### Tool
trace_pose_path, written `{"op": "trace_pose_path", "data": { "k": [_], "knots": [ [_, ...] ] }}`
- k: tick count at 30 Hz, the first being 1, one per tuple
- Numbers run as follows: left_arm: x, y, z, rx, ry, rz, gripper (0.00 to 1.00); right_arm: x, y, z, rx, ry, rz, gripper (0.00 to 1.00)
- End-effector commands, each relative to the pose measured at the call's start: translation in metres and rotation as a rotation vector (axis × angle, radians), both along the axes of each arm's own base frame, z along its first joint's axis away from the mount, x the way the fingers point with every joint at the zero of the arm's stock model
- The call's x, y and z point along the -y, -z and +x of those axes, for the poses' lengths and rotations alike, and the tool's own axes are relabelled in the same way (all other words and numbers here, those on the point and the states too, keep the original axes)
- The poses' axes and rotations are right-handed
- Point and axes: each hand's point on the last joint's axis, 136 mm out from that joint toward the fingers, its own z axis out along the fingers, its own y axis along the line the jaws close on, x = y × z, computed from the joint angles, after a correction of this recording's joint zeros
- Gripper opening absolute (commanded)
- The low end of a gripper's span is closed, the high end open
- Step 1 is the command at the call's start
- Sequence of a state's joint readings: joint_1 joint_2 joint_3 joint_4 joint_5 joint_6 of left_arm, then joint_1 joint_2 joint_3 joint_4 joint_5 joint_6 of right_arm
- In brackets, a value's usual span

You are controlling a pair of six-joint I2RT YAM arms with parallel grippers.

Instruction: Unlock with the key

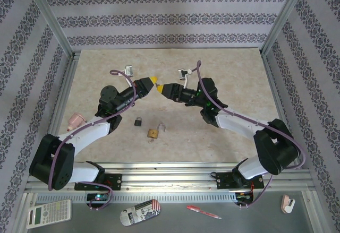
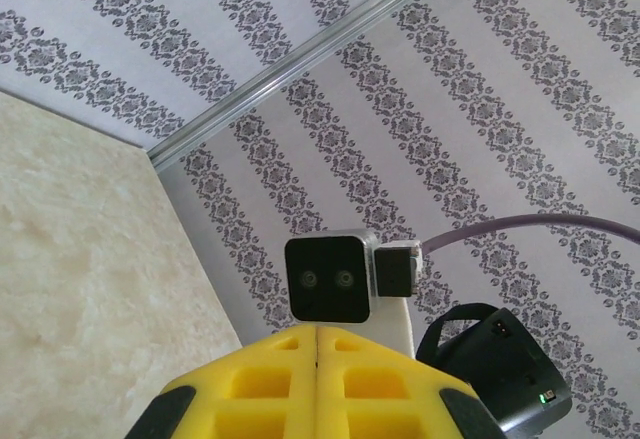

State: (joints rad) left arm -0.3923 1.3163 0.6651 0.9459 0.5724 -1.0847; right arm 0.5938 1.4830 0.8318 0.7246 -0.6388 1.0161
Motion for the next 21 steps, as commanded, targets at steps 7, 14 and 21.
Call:
{"op": "trace_pose_path", "data": {
  "k": [7,14,21],
  "knots": [
    [-0.003,-0.015,-0.01,0.1,0.001,-0.011,0.0,-0.013,-0.03,-0.002,0.077,-0.042,0.071,0.39],
    [-0.005,-0.013,-0.008,0.098,-0.017,-0.013,0.0,-0.014,-0.028,-0.003,0.068,-0.047,0.071,0.14],
    [-0.009,-0.002,-0.004,0.066,-0.05,-0.002,0.0,-0.012,-0.033,-0.006,0.079,-0.049,0.077,0.0]
  ]
}}
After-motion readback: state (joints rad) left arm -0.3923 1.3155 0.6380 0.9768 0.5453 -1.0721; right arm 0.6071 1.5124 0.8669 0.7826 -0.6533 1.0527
